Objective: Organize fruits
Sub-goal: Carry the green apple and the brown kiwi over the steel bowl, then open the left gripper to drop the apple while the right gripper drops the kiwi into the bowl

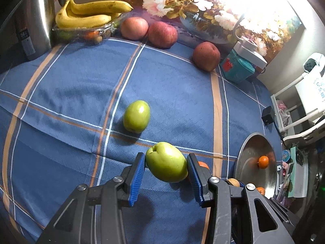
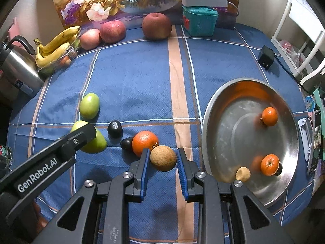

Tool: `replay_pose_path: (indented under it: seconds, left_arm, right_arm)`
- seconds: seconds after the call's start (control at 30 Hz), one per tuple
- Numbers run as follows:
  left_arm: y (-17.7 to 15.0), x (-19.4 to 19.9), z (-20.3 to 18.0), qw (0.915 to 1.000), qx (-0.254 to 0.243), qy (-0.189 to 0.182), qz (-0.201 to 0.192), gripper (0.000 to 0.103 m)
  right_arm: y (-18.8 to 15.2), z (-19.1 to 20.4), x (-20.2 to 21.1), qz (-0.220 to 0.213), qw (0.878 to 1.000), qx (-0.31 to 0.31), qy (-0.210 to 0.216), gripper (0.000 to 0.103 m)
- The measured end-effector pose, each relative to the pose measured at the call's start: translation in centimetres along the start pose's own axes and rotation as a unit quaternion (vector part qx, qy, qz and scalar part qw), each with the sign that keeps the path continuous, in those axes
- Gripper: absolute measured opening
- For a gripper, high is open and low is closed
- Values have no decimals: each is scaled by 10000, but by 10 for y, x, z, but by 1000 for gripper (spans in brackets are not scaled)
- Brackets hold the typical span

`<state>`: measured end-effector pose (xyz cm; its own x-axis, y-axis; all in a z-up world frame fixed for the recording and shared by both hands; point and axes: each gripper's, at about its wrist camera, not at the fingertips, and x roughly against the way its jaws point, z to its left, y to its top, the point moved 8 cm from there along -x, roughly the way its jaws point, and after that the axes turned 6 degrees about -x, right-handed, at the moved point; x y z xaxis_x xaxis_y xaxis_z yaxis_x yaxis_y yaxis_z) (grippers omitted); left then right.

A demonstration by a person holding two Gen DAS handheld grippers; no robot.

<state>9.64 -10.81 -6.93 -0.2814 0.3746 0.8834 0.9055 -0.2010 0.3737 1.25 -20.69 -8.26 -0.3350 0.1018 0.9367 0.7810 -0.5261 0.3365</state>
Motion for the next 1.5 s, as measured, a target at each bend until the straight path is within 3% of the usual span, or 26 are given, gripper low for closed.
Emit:
replay_pose_path:
  seconds: [0.23,0.5,0.97,1.2,1.5]
  left_arm:
    - [1,2,-23,9996,-247,-120,-56,45]
    - [-5,-3,-69,9965,-767,-317,-20,45]
    - [-29,-20,-146,9833,-1747,-494,90,45]
    - [-37,-28,-165,9776,-2041,-503,68,39]
    - [-40,-35,-162,9781,-2021,-472,143,39]
  right_arm:
    - [3,-16,-4,39,9997,-239,-8,28]
    - [9,-73,3,-56,9957,-845,-364,28]
    - [9,-157,14,-200,9808,-1785,-753,28]
    - [8,-169,10,-142,9789,-1908,-715,28]
    - [2,-174,-1,38,9775,-1980,-728,28]
